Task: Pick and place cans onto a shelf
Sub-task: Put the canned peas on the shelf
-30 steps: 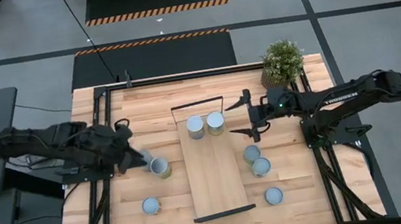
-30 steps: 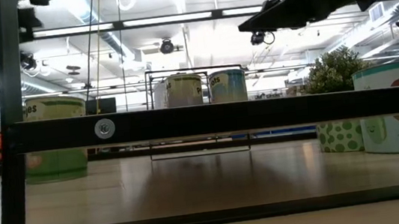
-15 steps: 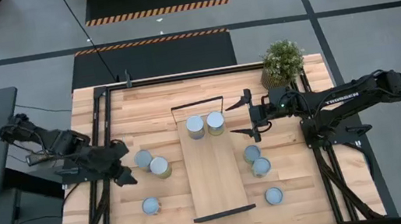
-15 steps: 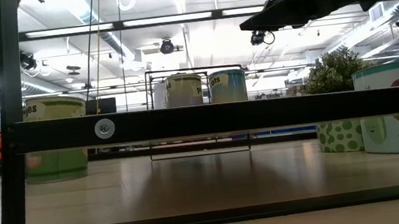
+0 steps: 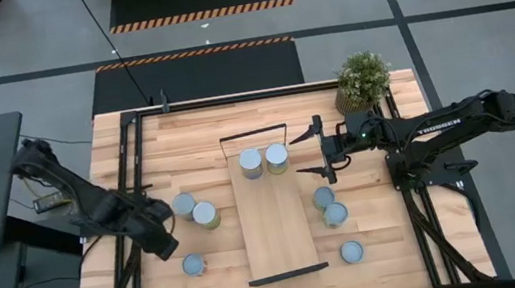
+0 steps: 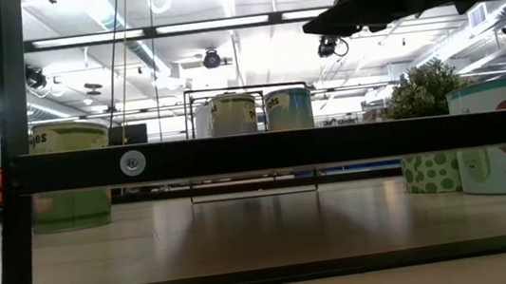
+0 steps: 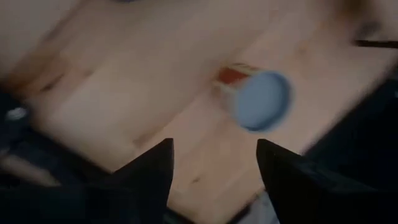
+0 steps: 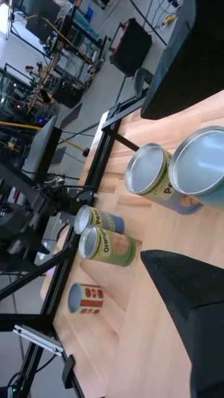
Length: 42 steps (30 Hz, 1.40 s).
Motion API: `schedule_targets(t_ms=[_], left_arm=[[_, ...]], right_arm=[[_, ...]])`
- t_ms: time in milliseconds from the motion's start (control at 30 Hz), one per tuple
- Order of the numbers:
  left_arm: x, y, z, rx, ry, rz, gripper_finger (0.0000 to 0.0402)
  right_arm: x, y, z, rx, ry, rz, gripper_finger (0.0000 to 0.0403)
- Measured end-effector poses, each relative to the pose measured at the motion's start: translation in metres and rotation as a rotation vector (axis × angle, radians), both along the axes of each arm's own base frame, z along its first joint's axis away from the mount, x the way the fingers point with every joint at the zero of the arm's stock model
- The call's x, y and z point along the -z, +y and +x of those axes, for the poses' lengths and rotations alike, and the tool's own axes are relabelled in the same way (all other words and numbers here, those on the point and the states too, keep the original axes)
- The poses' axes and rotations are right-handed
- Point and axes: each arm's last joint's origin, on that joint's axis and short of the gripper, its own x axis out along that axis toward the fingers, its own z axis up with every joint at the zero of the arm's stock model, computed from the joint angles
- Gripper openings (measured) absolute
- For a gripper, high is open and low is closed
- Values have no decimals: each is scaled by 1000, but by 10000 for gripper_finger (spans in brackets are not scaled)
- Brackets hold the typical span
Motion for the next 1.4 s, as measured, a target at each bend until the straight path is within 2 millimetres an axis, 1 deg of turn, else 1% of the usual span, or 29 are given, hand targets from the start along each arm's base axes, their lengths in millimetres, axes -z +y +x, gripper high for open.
schedule_targets(t_ms=[133,267,333,433,600,833,1067,1167,1300,1400], left_arm=[[9,-3,1,10,101,33,268],[14,-4,5,52,117,92,306],[17,-3,7,78,111,143,314],[20,-1,10,147,100,227,314],[24,4,18,211,76,338,308],[30,4,23,286,109,376,310],[37,6,19,363,254,409,313],[38,6,19,415,256,415,314],[38,6,18,530,247,430,314],[38,4,18,648,222,480,314]], right_arm=[[0,0,0,0,0,0,368],[0,0,0,-3,0,0,368],[0,0,0,-6,0,0,368],[0,0,0,-6,0,1,368],[0,0,0,-7,0,0,368],[0,0,0,-6,0,1,368],[0,0,0,-6,0,2,368],[0,0,0,-6,1,2,368],[0,0,0,-6,0,2,368],[0,0,0,-6,0,2,368]])
